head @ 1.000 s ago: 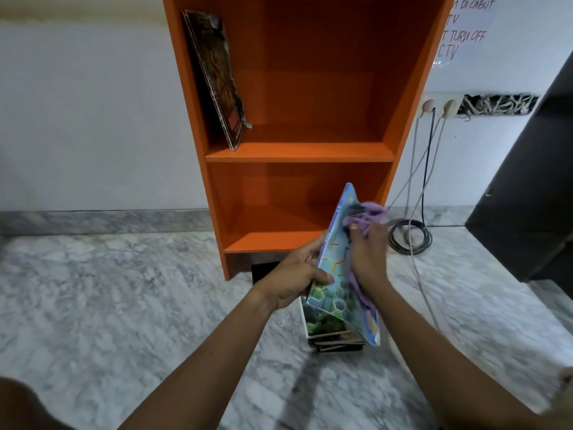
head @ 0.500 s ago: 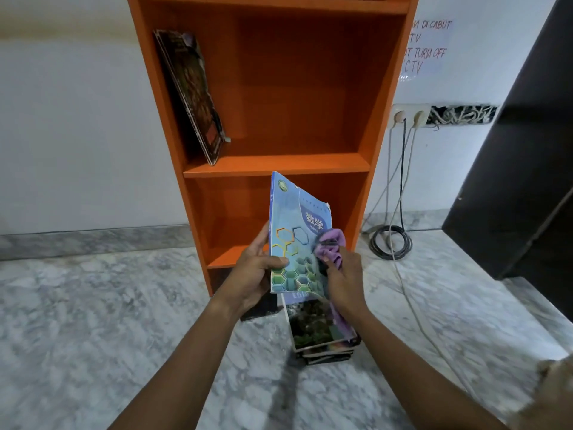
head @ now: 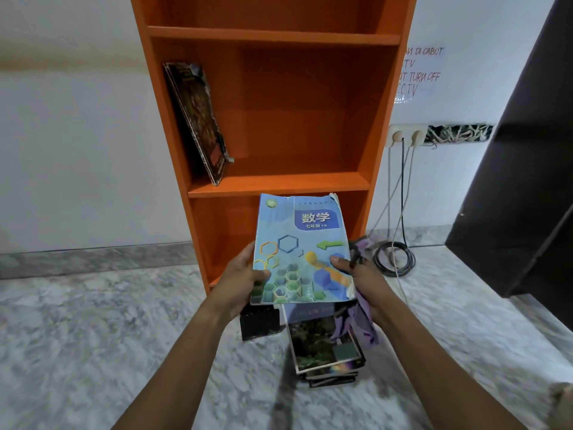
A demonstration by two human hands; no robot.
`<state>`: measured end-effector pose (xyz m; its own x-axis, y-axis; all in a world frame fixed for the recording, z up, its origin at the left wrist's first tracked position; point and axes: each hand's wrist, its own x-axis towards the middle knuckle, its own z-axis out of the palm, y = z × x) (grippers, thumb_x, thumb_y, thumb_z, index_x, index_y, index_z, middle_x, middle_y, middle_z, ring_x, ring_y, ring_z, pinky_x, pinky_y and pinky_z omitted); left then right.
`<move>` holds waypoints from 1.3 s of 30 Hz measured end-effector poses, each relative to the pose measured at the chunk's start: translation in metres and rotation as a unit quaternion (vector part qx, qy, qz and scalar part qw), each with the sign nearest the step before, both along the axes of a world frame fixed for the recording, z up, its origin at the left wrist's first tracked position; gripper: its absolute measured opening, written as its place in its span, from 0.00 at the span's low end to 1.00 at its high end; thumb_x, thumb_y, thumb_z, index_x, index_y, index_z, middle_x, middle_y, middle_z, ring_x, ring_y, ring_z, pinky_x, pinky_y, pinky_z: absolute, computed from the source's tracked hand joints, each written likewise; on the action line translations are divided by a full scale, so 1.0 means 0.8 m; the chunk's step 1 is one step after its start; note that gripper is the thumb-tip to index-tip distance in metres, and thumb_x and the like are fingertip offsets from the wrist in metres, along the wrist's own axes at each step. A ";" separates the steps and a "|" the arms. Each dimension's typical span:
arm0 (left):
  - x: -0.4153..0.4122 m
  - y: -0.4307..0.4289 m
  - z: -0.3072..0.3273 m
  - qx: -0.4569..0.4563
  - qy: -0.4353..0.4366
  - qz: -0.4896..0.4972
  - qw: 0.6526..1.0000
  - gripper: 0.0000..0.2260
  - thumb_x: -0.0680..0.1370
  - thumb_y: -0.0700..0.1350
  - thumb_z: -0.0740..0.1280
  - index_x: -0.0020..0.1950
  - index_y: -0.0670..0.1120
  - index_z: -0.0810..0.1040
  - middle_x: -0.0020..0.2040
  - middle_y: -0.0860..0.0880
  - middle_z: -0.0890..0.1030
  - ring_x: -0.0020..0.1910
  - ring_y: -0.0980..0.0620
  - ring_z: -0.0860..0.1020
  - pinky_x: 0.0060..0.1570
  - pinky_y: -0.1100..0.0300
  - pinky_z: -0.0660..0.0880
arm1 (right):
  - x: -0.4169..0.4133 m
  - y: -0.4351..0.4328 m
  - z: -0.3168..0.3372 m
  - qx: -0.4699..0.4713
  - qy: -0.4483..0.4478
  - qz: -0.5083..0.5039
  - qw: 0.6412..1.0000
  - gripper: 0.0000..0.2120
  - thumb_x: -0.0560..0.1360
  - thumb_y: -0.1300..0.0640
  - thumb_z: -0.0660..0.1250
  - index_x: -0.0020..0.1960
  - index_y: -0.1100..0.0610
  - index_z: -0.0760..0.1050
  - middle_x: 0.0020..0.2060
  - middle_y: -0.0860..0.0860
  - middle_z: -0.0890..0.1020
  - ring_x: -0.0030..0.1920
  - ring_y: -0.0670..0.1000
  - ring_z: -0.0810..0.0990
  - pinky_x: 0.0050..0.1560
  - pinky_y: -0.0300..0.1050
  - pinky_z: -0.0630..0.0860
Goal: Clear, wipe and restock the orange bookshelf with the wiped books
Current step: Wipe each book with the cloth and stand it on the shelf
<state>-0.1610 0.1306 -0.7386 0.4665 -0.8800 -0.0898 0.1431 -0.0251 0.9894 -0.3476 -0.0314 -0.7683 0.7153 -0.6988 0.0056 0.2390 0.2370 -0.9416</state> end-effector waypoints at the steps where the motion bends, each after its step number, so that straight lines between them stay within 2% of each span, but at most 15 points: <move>1: -0.002 -0.002 -0.001 0.039 -0.050 0.023 0.998 0.30 0.80 0.31 0.64 0.78 0.55 0.66 0.68 0.45 0.80 0.53 0.50 0.83 0.43 0.55 0.80 | 0.005 0.002 -0.001 -0.044 0.021 -0.034 0.998 0.22 0.75 0.58 0.75 0.67 0.61 0.78 0.62 0.61 0.83 0.62 0.62 0.83 0.64 0.63 0.78; 3: -0.010 -0.006 0.001 0.070 -0.092 0.075 0.990 0.34 0.81 0.41 0.69 0.82 0.53 0.57 0.76 0.47 0.71 0.63 0.49 0.78 0.53 0.53 0.80 | 0.016 0.013 0.003 -0.200 0.064 -0.079 0.975 0.07 0.79 0.62 0.69 0.53 0.66 0.78 0.50 0.64 0.84 0.51 0.63 0.84 0.54 0.61 0.80; 6: -0.023 -0.015 0.019 0.006 0.069 0.065 0.995 0.35 0.77 0.54 0.71 0.80 0.57 0.58 0.65 0.51 0.78 0.50 0.50 0.83 0.45 0.52 0.81 | 0.032 0.047 0.006 -0.438 0.133 -0.083 0.885 0.11 0.74 0.67 0.65 0.38 0.52 0.74 0.35 0.47 0.79 0.37 0.48 0.75 0.40 0.45 0.71; 8: -0.025 -0.015 0.036 -0.004 0.192 0.055 0.980 0.32 0.74 0.59 0.72 0.75 0.52 0.67 0.59 0.42 0.81 0.43 0.44 0.86 0.39 0.52 0.82 | 0.037 0.077 0.008 -0.552 0.167 -0.071 0.814 0.07 0.69 0.60 0.62 0.40 0.49 0.75 0.36 0.45 0.77 0.37 0.47 0.74 0.37 0.46 0.69; 11: -0.012 -0.010 0.030 -0.014 0.272 0.100 0.957 0.31 0.77 0.59 0.70 0.72 0.39 0.71 0.56 0.35 0.83 0.50 0.39 0.85 0.48 0.47 0.81 | 0.045 0.097 0.001 -0.624 0.200 -0.055 0.753 0.19 0.69 0.56 0.61 0.58 0.53 0.80 0.52 0.49 0.81 0.50 0.53 0.78 0.47 0.50 0.77; 14: -0.017 -0.005 0.022 -0.063 0.269 0.105 0.955 0.23 0.84 0.55 0.60 0.72 0.41 0.73 0.60 0.38 0.83 0.57 0.40 0.83 0.55 0.47 0.80 | 0.045 0.097 0.007 -0.554 0.213 0.047 0.804 0.36 0.68 0.55 0.63 0.76 0.49 0.69 0.75 0.46 0.67 0.74 0.46 0.66 0.72 0.43 0.65; 17: -0.032 -0.001 0.024 -0.079 0.267 0.032 0.960 0.21 0.85 0.55 0.57 0.72 0.46 0.75 0.64 0.40 0.82 0.62 0.42 0.81 0.58 0.48 0.80 | 0.047 0.100 0.013 -0.419 0.138 0.099 0.892 0.41 0.68 0.50 0.64 0.79 0.38 0.58 0.80 0.33 0.50 0.79 0.36 0.49 0.77 0.44 0.56; 19: -0.044 0.000 0.026 -0.087 0.266 -0.036 0.960 0.21 0.86 0.54 0.55 0.73 0.46 0.74 0.67 0.39 0.79 0.66 0.42 0.79 0.63 0.48 0.78 | 0.059 0.096 0.019 -0.373 0.102 0.035 0.922 0.36 0.73 0.46 0.62 0.80 0.35 0.57 0.81 0.33 0.48 0.81 0.38 0.48 0.80 0.54 0.56; 24: -0.060 0.003 0.025 -0.050 0.222 -0.097 0.969 0.22 0.82 0.55 0.58 0.69 0.44 0.78 0.63 0.40 0.82 0.61 0.43 0.82 0.58 0.50 0.80 | 0.075 0.071 0.040 -0.465 0.138 -0.158 0.860 0.29 0.81 0.32 0.52 0.78 0.43 0.65 0.81 0.47 0.58 0.81 0.46 0.55 0.77 0.63 0.59; 29: -0.051 0.005 0.021 -0.070 0.225 -0.071 0.969 0.18 0.84 0.50 0.57 0.66 0.44 0.79 0.63 0.39 0.82 0.58 0.39 0.83 0.58 0.44 0.81 | 0.068 0.049 0.058 -0.375 0.064 -0.154 0.912 0.14 0.86 0.50 0.58 0.67 0.50 0.76 0.56 0.53 0.80 0.58 0.47 0.78 0.63 0.51 0.74; 32: -0.046 0.009 0.028 -0.092 0.233 -0.058 0.966 0.17 0.84 0.50 0.57 0.65 0.45 0.80 0.62 0.40 0.83 0.57 0.40 0.84 0.57 0.44 0.81 | 0.065 0.036 0.045 -0.283 0.025 -0.121 0.951 0.11 0.87 0.57 0.57 0.61 0.53 0.78 0.37 0.46 0.79 0.39 0.42 0.78 0.48 0.48 0.75; 34: -0.040 0.010 0.032 -0.105 0.235 -0.046 0.965 0.19 0.83 0.51 0.58 0.69 0.44 0.77 0.64 0.41 0.82 0.61 0.41 0.82 0.60 0.43 0.79 | 0.057 0.034 0.028 -0.244 0.062 -0.110 0.961 0.13 0.86 0.61 0.57 0.56 0.49 0.78 0.36 0.41 0.78 0.38 0.39 0.75 0.49 0.44 0.73; 36: -0.030 0.011 0.037 -0.127 0.239 -0.033 0.962 0.21 0.82 0.52 0.59 0.72 0.43 0.75 0.66 0.42 0.80 0.64 0.40 0.80 0.65 0.42 0.76 | 0.050 0.034 0.008 -0.207 0.092 -0.097 0.969 0.13 0.86 0.64 0.56 0.48 0.65 0.76 0.38 0.57 0.80 0.40 0.49 0.76 0.50 0.47 0.72; 37: -0.024 0.012 0.040 -0.139 0.244 -0.033 0.959 0.22 0.82 0.52 0.59 0.72 0.43 0.74 0.68 0.41 0.79 0.66 0.40 0.79 0.67 0.41 0.74 | 0.049 0.034 -0.001 -0.160 0.091 -0.086 0.979 0.14 0.86 0.63 0.56 0.53 0.73 0.75 0.46 0.71 0.78 0.45 0.57 0.79 0.55 0.51 0.75; 39: -0.012 0.014 0.045 -0.157 0.254 -0.018 0.954 0.22 0.83 0.53 0.58 0.73 0.43 0.74 0.68 0.41 0.79 0.66 0.39 0.78 0.67 0.39 0.74 | 0.041 0.038 -0.019 -0.053 0.090 -0.046 0.993 0.21 0.84 0.55 0.61 0.66 0.73 0.72 0.57 0.76 0.76 0.57 0.69 0.78 0.66 0.65 0.73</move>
